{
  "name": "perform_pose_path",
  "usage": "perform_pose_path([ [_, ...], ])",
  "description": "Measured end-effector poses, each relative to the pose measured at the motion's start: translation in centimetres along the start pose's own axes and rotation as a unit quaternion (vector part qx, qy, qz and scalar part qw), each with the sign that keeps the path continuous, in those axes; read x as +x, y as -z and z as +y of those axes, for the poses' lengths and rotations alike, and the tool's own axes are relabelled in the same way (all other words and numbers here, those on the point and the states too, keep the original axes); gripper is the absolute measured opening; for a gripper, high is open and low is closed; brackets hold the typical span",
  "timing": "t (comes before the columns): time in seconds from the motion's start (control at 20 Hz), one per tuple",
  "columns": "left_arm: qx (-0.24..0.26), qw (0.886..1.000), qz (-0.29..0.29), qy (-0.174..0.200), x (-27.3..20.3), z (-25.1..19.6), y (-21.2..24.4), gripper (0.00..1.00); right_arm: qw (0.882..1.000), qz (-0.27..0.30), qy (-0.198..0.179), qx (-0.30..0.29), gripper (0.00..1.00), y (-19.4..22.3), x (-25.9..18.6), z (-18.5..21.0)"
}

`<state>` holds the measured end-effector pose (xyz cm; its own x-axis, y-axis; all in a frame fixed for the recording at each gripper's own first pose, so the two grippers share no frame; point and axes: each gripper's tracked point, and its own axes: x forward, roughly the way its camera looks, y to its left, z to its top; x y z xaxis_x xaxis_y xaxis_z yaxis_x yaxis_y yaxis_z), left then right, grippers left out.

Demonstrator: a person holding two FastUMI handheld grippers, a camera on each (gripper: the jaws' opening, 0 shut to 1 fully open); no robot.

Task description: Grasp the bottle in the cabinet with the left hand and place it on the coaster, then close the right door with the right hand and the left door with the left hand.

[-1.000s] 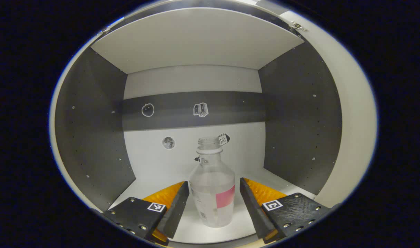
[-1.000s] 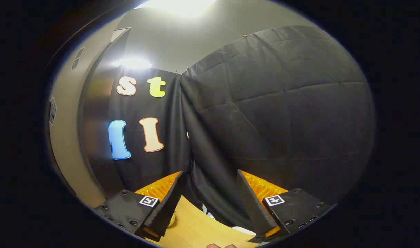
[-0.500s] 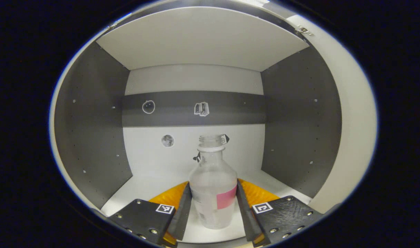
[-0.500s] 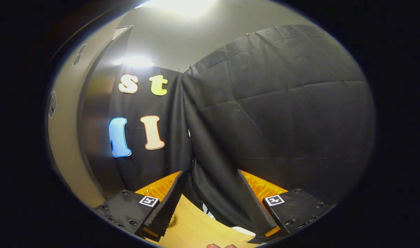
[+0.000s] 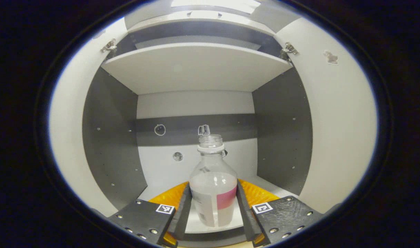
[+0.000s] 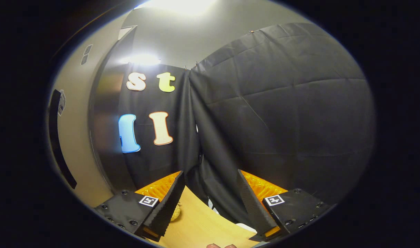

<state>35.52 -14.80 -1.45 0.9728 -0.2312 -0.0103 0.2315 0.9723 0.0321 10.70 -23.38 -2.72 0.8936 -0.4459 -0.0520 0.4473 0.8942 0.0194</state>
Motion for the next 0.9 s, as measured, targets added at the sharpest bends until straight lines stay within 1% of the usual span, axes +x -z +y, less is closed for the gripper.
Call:
perform_pose_path([
  [0.15, -0.007, 1.0, -0.009, 0.001, -2.8, 0.2, -0.3, 0.74, 1.0, 0.003, -0.009, -0.006, 0.96, 0.0, -0.8, 0.3],
  [0.2, -0.011, 1.0, -0.013, 0.002, -3.6, 0.2, -0.4, 0.74, 1.0, 0.002, -0.012, -0.006, 0.92, -0.2, -1.0, 0.4],
  [0.25, -0.017, 1.0, -0.015, 0.002, -4.4, 0.2, -0.1, 0.74, 1.0, 0.001, -0.014, -0.007, 0.92, -0.5, -1.3, 0.4],
  [0.3, -0.024, 1.0, -0.014, 0.003, -5.2, 0.2, 0.1, 0.74, 1.0, 0.0, -0.015, -0.01, 0.96, -0.6, -1.4, 0.4],
  [0.35, -0.03, 0.999, -0.014, 0.004, -5.9, 0.2, 0.5, 0.74, 1.0, 0.0, -0.017, -0.012, 0.92, -0.8, -1.6, 0.3],
  [0.4, -0.036, 0.999, -0.013, 0.005, -6.8, 0.1, 0.9, 0.74, 1.0, -0.001, -0.018, -0.014, 0.92, -0.8, -1.7, 0.3],
  [0.45, -0.04, 0.999, -0.011, 0.006, -7.5, 0.2, 1.5, 0.74, 1.0, -0.001, -0.019, -0.014, 0.96, -1.0, -2.1, 0.2],
  [0.5, -0.047, 0.999, -0.007, 0.007, -8.3, 0.2, 2.3, 0.74, 1.0, -0.001, -0.021, -0.014, 0.92, -1.1, -2.2, 0.1],
  [0.55, -0.053, 0.999, -0.004, 0.007, -9.1, 0.2, 3.0, 0.74, 1.0, -0.001, -0.021, -0.015, 0.96, -1.1, -2.5, 0.0],
  [0.6, -0.057, 0.998, 0.001, 0.008, -9.9, 0.0, 3.9, 0.66, 1.0, -0.002, -0.022, -0.017, 0.92, -1.2, -2.7, -0.1],
  [0.85, -0.073, 0.997, 0.027, 0.018, -13.2, -1.0, 10.1, 0.66, 1.0, -0.002, -0.028, -0.015, 0.92, -1.9, -4.3, -0.4],
  [0.9, -0.077, 0.996, 0.034, 0.017, -13.8, -1.2, 11.6, 0.59, 1.0, -0.002, -0.027, -0.012, 0.96, -2.1, -4.6, -0.5],
])
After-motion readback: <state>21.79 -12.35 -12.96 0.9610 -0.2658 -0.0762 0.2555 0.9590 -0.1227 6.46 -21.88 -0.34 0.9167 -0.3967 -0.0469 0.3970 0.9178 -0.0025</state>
